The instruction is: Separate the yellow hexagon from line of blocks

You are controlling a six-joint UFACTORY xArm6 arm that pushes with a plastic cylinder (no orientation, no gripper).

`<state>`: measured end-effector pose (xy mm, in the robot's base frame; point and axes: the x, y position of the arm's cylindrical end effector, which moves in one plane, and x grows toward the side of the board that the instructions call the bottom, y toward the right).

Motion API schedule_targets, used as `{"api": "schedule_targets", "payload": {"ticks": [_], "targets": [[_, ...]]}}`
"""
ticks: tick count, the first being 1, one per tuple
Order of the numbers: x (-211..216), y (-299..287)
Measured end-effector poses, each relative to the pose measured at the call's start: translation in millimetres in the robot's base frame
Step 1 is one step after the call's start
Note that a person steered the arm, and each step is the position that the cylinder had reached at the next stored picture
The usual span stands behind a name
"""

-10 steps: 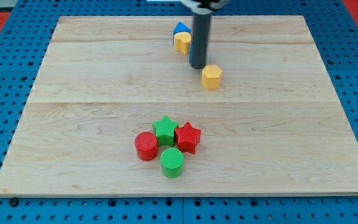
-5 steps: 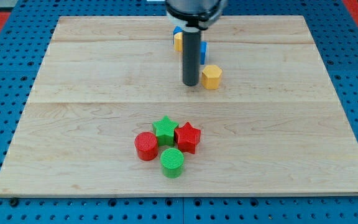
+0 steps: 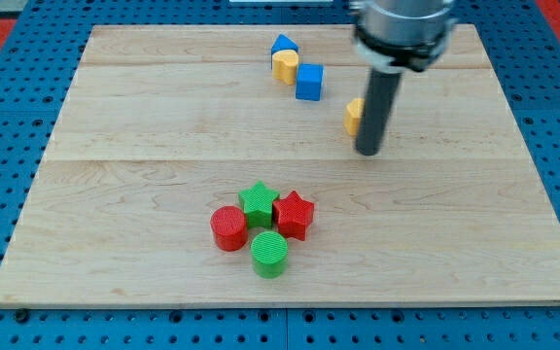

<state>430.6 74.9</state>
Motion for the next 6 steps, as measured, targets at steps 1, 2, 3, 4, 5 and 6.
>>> {"api": "schedule_targets", "payload": {"ticks": [1,2,3,4,5,6], "targets": [[0,-56],[-36,-71],[-47,-71],[-47,-38],[-47,8],[-47,19]]}}
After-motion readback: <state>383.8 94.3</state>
